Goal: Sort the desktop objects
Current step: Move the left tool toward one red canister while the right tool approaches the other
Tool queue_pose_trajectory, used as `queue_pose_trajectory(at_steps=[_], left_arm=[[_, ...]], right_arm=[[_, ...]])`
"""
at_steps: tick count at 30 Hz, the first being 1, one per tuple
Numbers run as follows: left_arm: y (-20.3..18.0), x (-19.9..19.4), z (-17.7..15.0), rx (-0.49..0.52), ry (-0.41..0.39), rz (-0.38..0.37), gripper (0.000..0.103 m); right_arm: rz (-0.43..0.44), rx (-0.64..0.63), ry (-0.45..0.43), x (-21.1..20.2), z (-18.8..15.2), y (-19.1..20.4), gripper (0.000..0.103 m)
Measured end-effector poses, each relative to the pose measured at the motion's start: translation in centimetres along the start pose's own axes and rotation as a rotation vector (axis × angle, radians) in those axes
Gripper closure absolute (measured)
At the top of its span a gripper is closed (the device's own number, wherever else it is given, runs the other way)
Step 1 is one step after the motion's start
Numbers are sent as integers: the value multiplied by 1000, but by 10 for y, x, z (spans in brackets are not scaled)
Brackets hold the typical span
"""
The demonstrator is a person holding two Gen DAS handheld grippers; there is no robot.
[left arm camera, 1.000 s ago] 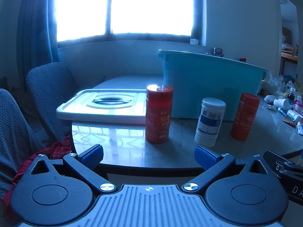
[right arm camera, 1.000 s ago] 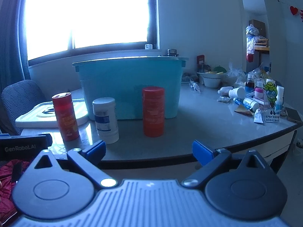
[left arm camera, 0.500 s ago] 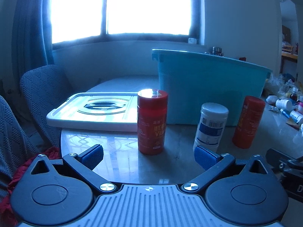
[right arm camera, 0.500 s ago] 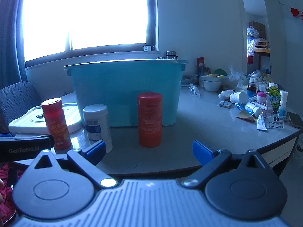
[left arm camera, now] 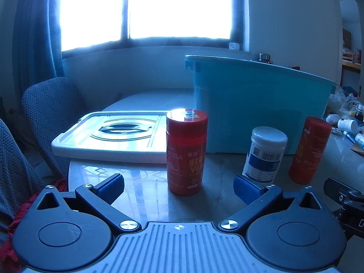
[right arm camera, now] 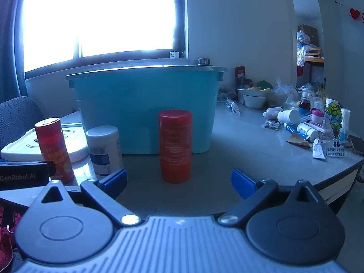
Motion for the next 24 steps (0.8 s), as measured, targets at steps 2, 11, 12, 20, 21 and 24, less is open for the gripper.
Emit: queue_pose_trajectory(at_steps=[2,11,12,20,21,24], left_arm=[[0,4,2,-2,-2,0,0],[-1,20,5,11,4,-2,0],[-1,21,5,10,6,-2,0],[0,33,4,5,16,-1,0],[1,35,4,5,17,-1,0],[3,40,5,4,19,1,0]], right_arm=[[0,1,-1,4,1,1,5],[-8,9,6,21,3,0,5],[-9,9,7,23,3,0,5],[-10,3,18,36,2,2,5],[-10,2,18,39,3,3,5],[-9,1,16,44,5,5,5]])
Point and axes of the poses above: each gripper's, at about its wrist camera, not at the fingertips, and x roughly the way its jaws point, y to its left, z to its top, the point moved 7 cm from there along x, roughly the way its jaws point, and after that the axes turned 11 degrees about x, right-handed, at the moved point
